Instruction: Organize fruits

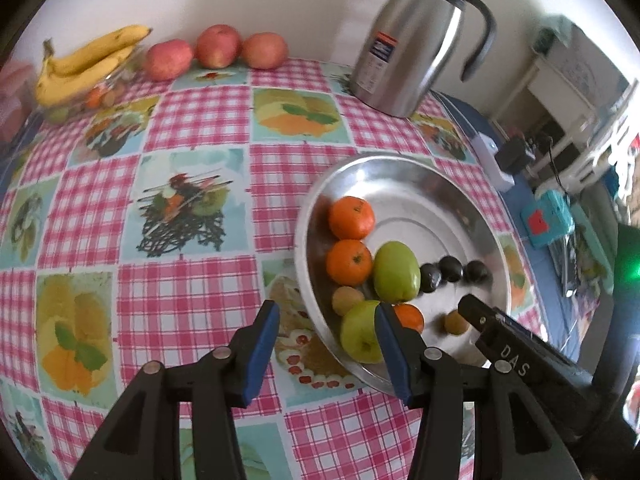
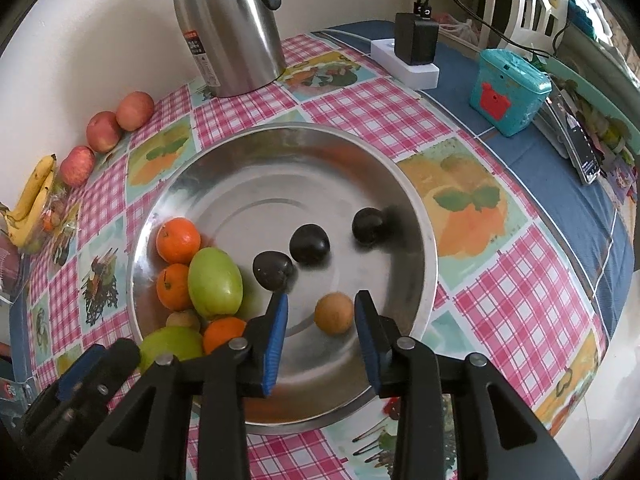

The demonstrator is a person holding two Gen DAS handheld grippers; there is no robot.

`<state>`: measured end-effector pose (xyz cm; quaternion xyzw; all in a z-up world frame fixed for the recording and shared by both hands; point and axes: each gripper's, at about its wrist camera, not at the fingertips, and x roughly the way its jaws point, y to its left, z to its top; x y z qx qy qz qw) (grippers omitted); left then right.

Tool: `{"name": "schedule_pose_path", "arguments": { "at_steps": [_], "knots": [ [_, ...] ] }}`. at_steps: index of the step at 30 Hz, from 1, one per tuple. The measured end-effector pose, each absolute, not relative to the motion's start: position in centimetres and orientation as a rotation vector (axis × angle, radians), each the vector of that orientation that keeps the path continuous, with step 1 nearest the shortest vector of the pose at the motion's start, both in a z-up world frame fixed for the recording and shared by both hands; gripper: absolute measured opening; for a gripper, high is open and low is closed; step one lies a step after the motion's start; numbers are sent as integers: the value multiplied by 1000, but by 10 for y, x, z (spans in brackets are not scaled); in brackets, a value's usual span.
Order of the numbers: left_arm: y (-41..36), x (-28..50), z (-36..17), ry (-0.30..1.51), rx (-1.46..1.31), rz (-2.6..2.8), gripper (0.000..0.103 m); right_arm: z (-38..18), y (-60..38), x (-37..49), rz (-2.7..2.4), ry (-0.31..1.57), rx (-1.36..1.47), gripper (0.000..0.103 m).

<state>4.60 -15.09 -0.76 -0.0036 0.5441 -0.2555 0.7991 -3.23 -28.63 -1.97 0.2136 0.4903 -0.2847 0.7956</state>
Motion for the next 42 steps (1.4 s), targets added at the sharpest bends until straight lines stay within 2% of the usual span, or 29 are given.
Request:
{"name": "schedule_pose_path", "arguments": {
  "at_steps": [6,14,16,17,18,20,24,29,31,34,42],
  "knots": [
    [-130,56,-8,1176,-81,-454,54,-17,-281,-28,-585,1046,443,36],
    [-89,71,-22,1217,-173,-263,69,-18,-263,-17,-506,1059,392,42],
    [-80,74,-25,1226,-178,-217,74,-17,-261,-16,-494,1059,384,50],
    [-77,75,-26,1227,-176,-200,75,-17,-259,-15,-485,1061,378,59],
    [-73,75,-27,1226,-174,-179,79,-17,-257,-14,-474,1062,371,63],
    [-67,76,-28,1225,-175,-150,83,-17,-252,-11,-450,1069,354,64],
    [-59,78,-30,1210,-152,-102,92,-17,-244,-7,-428,1074,311,75],
    [-51,79,-28,1179,-102,-46,95,-14,-238,-7,-418,1059,270,77],
    [-49,79,-27,1161,-73,-23,102,-15,-238,-8,-419,1054,271,78],
    [-48,78,-26,1141,-33,-16,102,-16,-239,-10,-437,1048,265,84],
    [-51,74,-17,1090,-2,-11,102,-17,-239,-13,-466,1039,256,89]
  ]
}}
